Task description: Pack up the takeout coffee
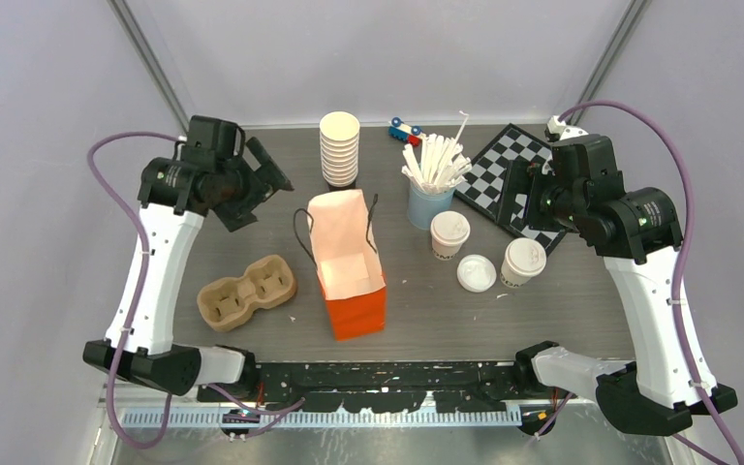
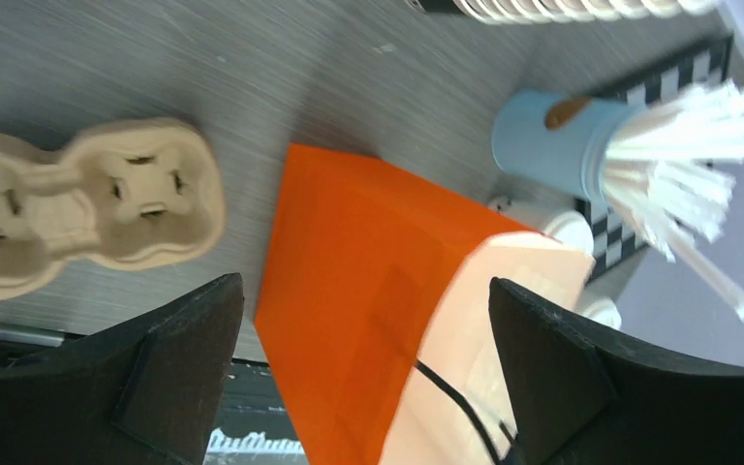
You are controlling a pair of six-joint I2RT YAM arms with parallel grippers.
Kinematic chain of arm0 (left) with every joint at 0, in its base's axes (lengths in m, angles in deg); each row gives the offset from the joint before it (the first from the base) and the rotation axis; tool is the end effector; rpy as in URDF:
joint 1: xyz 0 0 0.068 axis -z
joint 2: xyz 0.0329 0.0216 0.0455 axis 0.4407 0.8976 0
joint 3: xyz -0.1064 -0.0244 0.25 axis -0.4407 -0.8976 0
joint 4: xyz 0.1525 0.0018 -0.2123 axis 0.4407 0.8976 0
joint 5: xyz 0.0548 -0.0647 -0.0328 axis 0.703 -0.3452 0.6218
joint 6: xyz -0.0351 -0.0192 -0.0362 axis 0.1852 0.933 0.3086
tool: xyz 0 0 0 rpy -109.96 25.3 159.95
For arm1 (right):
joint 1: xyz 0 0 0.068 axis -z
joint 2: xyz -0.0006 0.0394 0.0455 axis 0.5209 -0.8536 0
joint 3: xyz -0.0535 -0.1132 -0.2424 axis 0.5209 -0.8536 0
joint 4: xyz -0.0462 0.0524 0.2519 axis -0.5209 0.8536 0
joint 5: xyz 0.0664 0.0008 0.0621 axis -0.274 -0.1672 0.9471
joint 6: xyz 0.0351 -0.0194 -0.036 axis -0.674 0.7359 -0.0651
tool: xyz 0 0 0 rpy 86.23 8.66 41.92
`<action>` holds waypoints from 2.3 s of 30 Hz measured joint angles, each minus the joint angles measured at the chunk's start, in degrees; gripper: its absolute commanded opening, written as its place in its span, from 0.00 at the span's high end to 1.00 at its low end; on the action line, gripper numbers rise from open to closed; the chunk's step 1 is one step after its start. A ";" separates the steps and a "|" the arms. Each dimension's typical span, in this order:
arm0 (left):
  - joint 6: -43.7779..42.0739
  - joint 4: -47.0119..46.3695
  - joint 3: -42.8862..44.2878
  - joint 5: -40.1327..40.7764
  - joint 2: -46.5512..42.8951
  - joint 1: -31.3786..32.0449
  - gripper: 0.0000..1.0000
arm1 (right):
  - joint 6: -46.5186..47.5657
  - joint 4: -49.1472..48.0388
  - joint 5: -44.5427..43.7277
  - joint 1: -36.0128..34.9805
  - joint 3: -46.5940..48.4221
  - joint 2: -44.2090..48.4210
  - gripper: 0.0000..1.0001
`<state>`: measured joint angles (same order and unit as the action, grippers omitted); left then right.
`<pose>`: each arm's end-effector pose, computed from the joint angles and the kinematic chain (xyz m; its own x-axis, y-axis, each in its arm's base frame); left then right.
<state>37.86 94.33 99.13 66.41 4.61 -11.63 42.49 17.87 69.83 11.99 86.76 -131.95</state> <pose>0.2176 -0.0566 0.4362 -0.6665 -0.6412 -0.3804 -0.4388 0.7499 -0.4951 0.1507 0.0476 0.4632 -0.6977 0.1210 -0.7061 0.0159 0.9880 0.1536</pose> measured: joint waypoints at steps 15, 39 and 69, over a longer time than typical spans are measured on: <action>24.76 12.83 -16.76 12.98 -8.52 -11.56 0.27 | -0.42 -0.04 0.98 0.00 -0.96 0.94 0.07; 60.28 5.14 -43.10 12.04 -14.36 -17.09 0.46 | -0.17 -0.07 1.31 -0.11 -1.42 1.60 0.07; 61.11 -2.21 -45.66 10.67 -5.86 -18.75 0.52 | 0.66 -0.46 1.33 -0.17 -2.34 -1.95 0.07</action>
<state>98.97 92.12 53.47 77.08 -1.25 -30.38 43.15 17.41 71.17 11.82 84.42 -133.89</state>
